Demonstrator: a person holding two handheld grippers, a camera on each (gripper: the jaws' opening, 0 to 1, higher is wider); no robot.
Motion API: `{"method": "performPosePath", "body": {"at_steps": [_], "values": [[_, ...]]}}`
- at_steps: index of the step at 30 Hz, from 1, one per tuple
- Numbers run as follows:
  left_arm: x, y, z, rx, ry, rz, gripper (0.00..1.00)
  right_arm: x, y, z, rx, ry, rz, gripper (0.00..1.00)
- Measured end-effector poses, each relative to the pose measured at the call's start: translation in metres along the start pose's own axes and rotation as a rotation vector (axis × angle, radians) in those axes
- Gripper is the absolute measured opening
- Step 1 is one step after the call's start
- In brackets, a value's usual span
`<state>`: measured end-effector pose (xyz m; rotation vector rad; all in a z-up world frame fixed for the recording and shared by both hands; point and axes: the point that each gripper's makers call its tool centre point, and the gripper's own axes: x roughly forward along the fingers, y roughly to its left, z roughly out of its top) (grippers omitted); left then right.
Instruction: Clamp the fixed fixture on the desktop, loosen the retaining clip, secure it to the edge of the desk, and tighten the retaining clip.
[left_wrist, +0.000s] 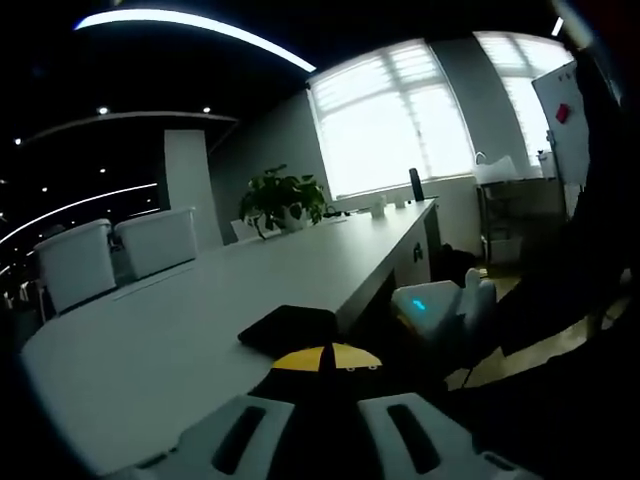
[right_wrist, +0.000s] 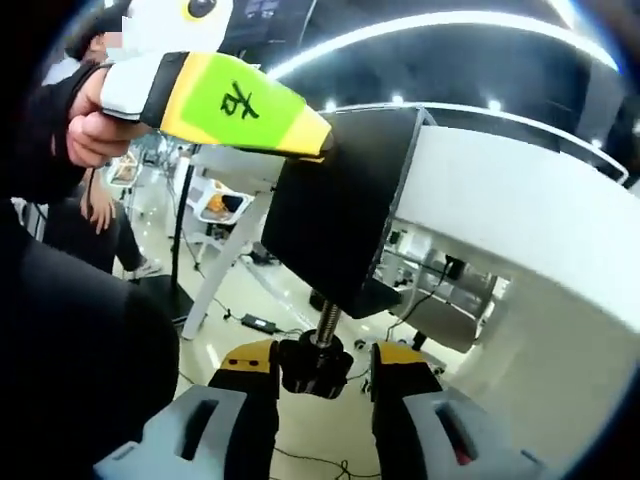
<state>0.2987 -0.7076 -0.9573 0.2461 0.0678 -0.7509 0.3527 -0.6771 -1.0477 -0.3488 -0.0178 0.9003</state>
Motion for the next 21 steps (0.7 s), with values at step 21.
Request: {"method": "performPosePath", "body": {"at_steps": [21], "values": [[-0.002,-0.001,0.001,-0.038,-0.060,-0.045,0.01,-0.017,-0.012,-0.010,0.307,0.061,-0.574,0.43]]}}
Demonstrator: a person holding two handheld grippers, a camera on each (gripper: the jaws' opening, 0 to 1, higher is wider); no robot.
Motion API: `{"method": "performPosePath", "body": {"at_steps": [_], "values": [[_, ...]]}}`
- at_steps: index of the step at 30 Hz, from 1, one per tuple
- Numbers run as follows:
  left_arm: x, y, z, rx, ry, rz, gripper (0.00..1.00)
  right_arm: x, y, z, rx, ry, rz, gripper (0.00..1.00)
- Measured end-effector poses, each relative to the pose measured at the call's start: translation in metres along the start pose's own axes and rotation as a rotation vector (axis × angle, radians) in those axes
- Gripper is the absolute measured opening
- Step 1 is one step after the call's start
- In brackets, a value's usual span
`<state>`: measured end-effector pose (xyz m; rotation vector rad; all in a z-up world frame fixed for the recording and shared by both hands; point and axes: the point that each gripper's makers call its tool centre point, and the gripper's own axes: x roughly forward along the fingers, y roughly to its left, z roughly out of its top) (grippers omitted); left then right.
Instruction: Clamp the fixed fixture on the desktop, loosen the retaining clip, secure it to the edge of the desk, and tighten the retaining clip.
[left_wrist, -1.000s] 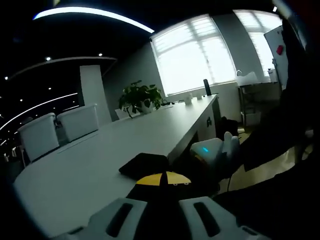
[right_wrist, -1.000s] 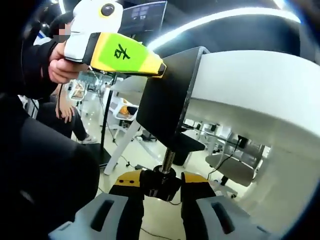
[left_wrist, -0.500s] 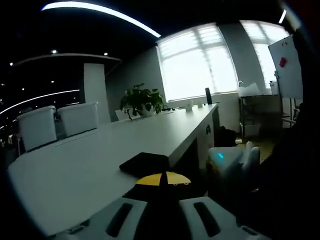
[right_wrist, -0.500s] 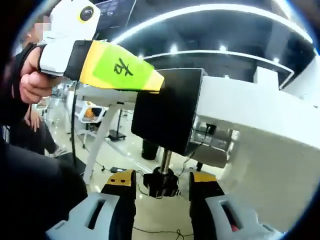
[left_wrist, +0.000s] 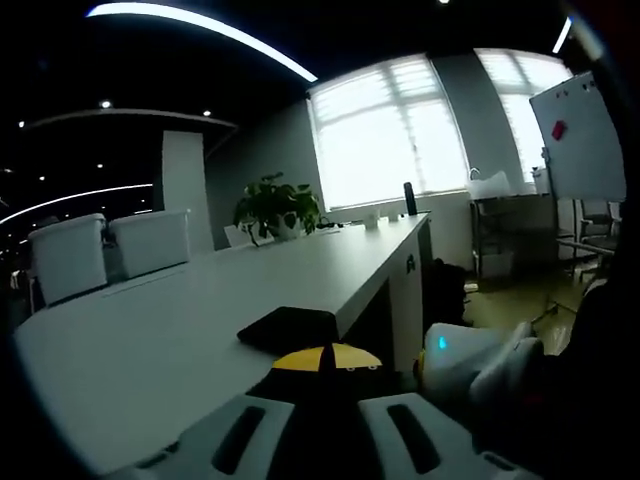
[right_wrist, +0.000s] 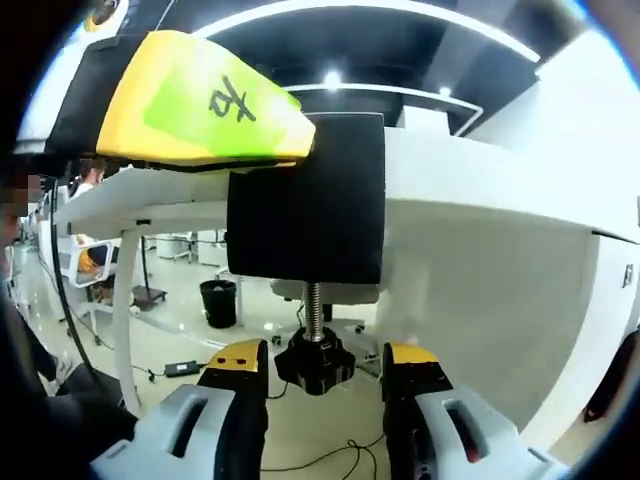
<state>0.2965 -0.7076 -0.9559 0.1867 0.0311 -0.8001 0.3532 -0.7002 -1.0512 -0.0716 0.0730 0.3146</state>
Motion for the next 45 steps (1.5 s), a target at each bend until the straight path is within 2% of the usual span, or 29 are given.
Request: {"method": "performPosePath", "body": {"at_steps": [4,7,15,19,26,29,33,37,39,45], "values": [[-0.001,-0.001,0.000,-0.003,-0.008,-0.002,0.01,0.001,0.002,-0.001,-0.009,0.008,0.002,0.38],[-0.003,-0.006,0.002,-0.009,-0.015,-0.002,0.01,0.005,0.009,-0.003,-0.001,0.017,0.031,0.29],[-0.006,-0.013,0.005,-0.013,-0.017,-0.002,0.01,0.006,0.009,-0.002,-0.034,0.011,0.038,0.28],[-0.007,-0.003,0.000,-0.018,-0.019,-0.001,0.01,0.006,0.011,-0.003,-0.046,0.006,0.080,0.28],[-0.006,0.001,-0.002,-0.033,-0.025,-0.002,0.01,0.007,0.021,-0.002,-0.085,-0.026,0.269,0.27],[-0.004,0.001,-0.003,-0.019,-0.017,0.006,0.01,0.007,0.024,-0.003,-0.109,-0.018,0.361,0.27],[-0.004,0.003,-0.005,-0.025,-0.026,0.002,0.01,0.007,0.027,-0.003,-0.128,-0.010,0.449,0.27],[-0.003,0.001,-0.004,0.007,0.015,-0.006,0.01,0.006,0.032,-0.003,-0.165,-0.029,0.566,0.27],[-0.003,0.008,-0.007,0.010,0.027,-0.007,0.01,0.007,0.034,-0.003,-0.196,-0.040,0.625,0.27],[-0.004,0.000,-0.006,0.014,0.042,-0.006,0.01,0.008,0.036,-0.002,-0.238,-0.070,0.733,0.27]]}}
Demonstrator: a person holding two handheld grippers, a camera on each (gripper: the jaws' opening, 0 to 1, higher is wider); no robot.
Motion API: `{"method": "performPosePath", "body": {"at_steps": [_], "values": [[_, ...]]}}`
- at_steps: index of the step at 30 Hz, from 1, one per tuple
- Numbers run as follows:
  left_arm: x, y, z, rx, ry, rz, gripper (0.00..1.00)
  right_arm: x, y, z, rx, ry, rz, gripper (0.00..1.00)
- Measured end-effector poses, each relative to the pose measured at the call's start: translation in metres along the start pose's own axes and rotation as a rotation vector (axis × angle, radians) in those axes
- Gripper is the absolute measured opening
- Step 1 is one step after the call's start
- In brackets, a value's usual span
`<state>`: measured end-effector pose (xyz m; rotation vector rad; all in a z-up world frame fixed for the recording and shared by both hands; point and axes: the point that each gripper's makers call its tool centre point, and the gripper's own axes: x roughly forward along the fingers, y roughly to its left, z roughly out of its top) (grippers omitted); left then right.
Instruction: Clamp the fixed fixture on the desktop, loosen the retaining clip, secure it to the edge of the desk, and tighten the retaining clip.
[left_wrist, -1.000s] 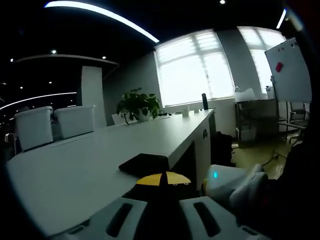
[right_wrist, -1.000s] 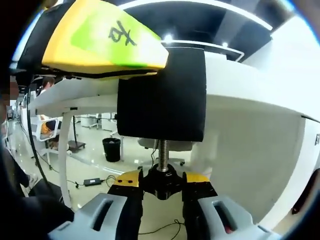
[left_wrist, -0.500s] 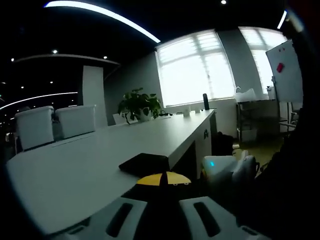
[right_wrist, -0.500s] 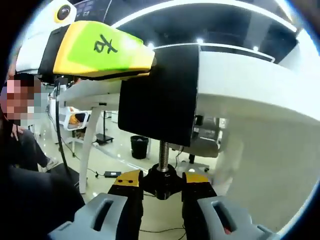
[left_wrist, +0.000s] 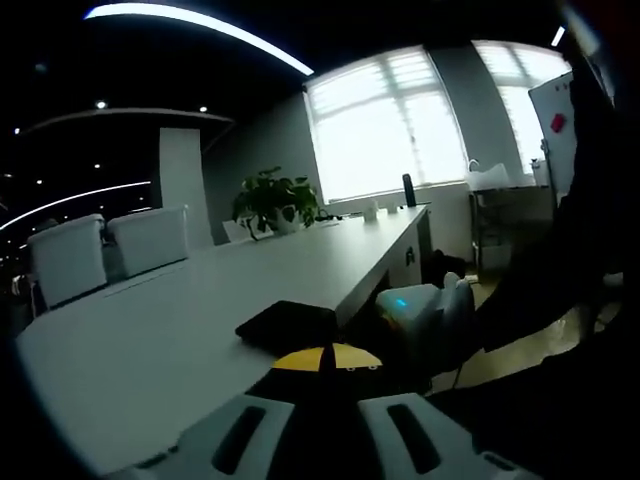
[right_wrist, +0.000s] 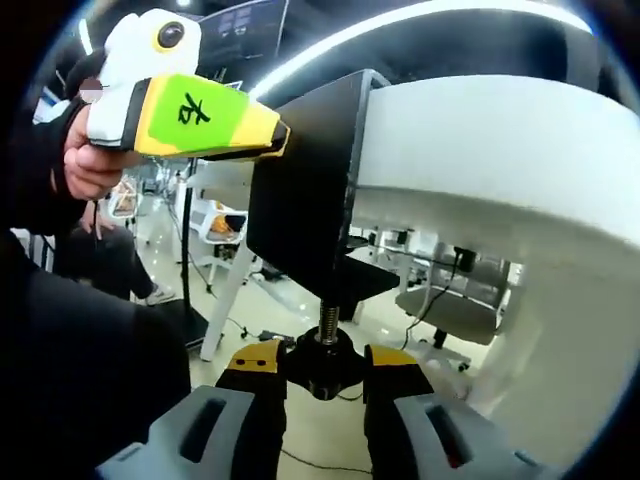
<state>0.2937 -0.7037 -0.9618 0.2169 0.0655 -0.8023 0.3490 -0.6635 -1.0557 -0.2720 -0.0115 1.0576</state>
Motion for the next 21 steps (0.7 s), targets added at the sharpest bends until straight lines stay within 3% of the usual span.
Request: {"method": "performPosePath", "body": {"at_steps": [12,15,17,19,21], "values": [[0.009,-0.004,-0.006,-0.005,0.058,-0.018,0.01,0.001,-0.003,0.003,-0.102,-0.038,0.110,0.27],[0.012,-0.004,-0.005,-0.066,0.035,-0.018,0.01,0.001,-0.004,0.004,-0.094,-0.033,0.108,0.27],[0.012,-0.005,-0.002,-0.064,0.021,-0.016,0.01,0.002,-0.006,0.004,-0.084,-0.028,0.104,0.27],[0.012,-0.006,0.008,-0.102,-0.030,-0.027,0.01,0.003,-0.006,0.003,-0.068,-0.019,0.102,0.28],[0.013,-0.005,0.009,-0.100,-0.018,-0.037,0.01,0.003,-0.006,0.003,-0.058,-0.013,0.103,0.28]]}}
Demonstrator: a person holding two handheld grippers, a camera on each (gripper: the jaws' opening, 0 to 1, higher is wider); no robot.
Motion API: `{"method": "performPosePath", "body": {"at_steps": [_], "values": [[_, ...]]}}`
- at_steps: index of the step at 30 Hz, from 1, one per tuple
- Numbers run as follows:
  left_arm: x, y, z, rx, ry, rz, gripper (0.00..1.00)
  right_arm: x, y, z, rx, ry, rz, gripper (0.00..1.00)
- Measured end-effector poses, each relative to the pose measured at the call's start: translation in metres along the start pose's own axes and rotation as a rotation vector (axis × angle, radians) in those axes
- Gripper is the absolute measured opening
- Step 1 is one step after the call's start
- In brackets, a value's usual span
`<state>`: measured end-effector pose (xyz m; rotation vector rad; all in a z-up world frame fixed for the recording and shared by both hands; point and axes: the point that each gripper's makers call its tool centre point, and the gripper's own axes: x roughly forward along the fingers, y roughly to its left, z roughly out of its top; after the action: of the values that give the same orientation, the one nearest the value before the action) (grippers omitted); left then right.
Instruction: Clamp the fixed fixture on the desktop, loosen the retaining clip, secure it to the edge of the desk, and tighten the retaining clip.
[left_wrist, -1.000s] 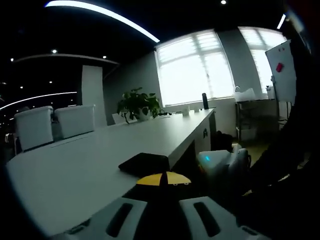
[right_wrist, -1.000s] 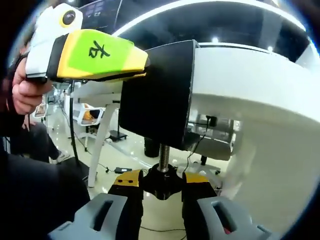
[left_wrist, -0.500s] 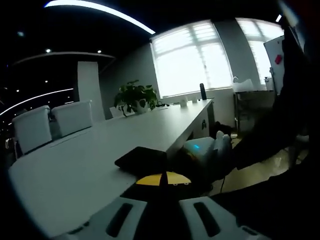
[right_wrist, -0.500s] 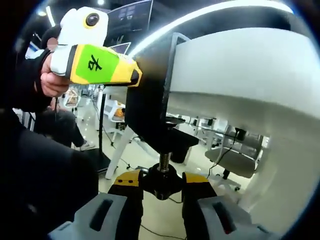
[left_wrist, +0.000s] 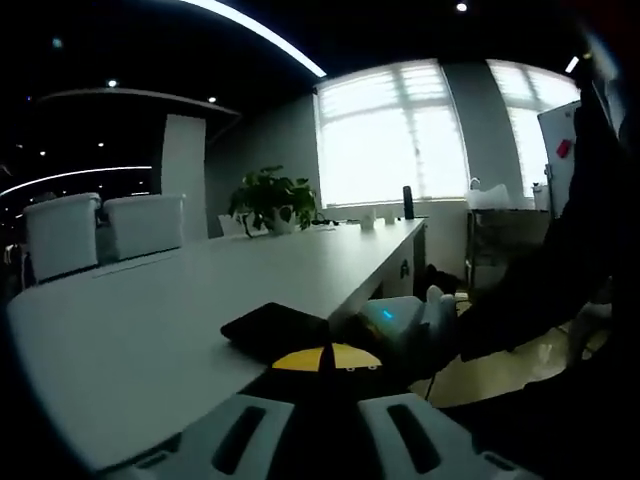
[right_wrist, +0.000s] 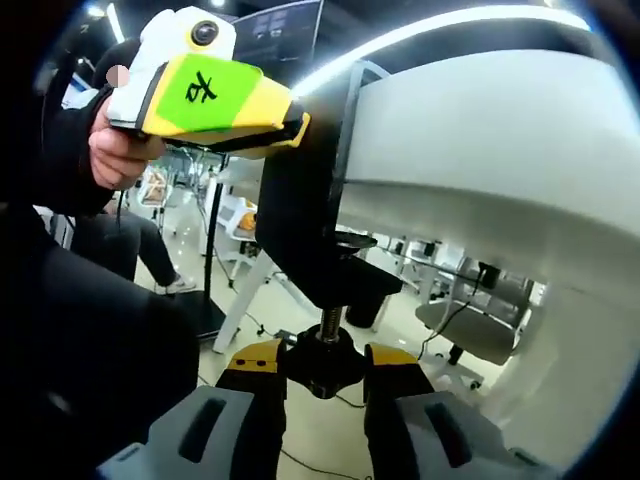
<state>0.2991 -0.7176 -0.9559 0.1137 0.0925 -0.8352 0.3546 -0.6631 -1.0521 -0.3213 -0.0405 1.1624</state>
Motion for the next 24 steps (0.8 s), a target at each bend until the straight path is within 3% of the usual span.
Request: {"method": "performPosePath", "body": {"at_steps": [4,6,10,12,14,17,20,24], "values": [[0.002,0.000,0.000,0.023,-0.008,-0.001,0.01,-0.001,-0.001,-0.004,0.023,0.015,-0.015,0.28],[0.002,0.000,0.000,0.020,-0.020,-0.001,0.01,-0.001,-0.002,-0.005,0.004,0.017,-0.063,0.28],[0.002,-0.001,0.001,0.017,-0.028,-0.001,0.01,-0.007,-0.011,-0.006,-0.012,0.054,-0.246,0.32],[0.002,0.000,0.002,0.006,-0.037,-0.009,0.01,-0.010,-0.015,-0.005,0.008,0.064,-0.340,0.36],[0.002,0.000,0.002,-0.003,-0.041,-0.015,0.01,-0.014,-0.023,0.003,0.045,0.018,-0.463,0.43],[0.002,-0.001,0.003,0.007,-0.038,-0.020,0.01,-0.021,-0.028,0.000,0.102,0.047,-0.627,0.48],[0.000,0.000,0.006,0.001,-0.053,-0.028,0.01,-0.023,-0.025,-0.002,0.181,0.055,-0.718,0.48],[-0.002,0.001,0.007,-0.005,-0.066,-0.035,0.01,-0.022,-0.019,0.002,0.222,0.058,-0.786,0.48]]}}
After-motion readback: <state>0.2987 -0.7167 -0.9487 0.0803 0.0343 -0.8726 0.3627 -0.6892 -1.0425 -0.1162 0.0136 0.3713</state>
